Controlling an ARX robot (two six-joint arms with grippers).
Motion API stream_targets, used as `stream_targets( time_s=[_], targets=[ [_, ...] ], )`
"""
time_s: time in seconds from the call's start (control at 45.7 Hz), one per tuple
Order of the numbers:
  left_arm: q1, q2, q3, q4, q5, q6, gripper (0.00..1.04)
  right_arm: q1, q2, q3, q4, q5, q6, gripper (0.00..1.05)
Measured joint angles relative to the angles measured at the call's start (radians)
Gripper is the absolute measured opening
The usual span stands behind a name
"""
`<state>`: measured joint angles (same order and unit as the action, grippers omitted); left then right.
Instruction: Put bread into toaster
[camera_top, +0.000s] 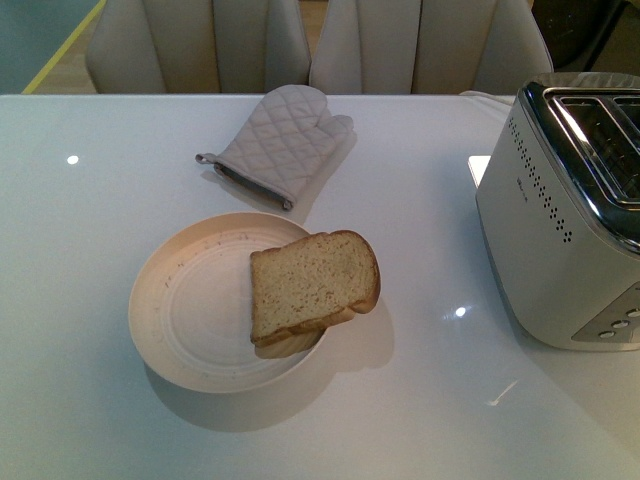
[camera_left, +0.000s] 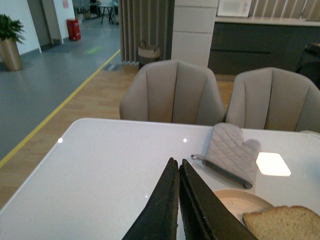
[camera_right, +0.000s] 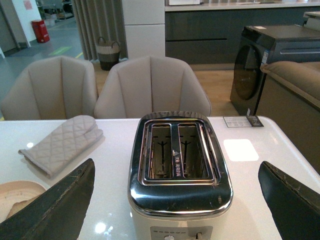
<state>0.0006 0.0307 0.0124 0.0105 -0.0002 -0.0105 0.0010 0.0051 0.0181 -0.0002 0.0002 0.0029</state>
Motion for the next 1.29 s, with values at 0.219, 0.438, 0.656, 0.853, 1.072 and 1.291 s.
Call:
stream_targets(
  time_s=[0.219,0.438,0.656,0.853,1.072,1.291],
  targets=[
    [0.000,-0.024,0.000,-0.008,0.000,0.000,0.03,0.000,0.000,0.000,0.000,0.000,0.000,0.96],
    [0.000,-0.024,0.000,-0.009,0.001,0.000,0.19,0.040,0.041,0.033,-0.093,0.126,0.046,0.96],
    [0.000,-0.026,0.000,-0.009,0.000,0.000,0.60,0.288,0.379,0.163,-0.186,0.494,0.197,0.96],
    [0.000,-0.026,0.000,-0.010,0.000,0.000,0.97,0.307,0.789,0.317,0.138,0.351,0.220,0.96],
    [0.000,-0.026,0.000,-0.009,0.000,0.002,0.98,0.388,1.396,0.516,0.425,0.252,0.271,0.96],
    [0.000,-0.026,0.000,-0.009,0.000,0.002,0.98,0.442,1.771,0.666,0.500,0.106,0.376,0.96]
  ],
)
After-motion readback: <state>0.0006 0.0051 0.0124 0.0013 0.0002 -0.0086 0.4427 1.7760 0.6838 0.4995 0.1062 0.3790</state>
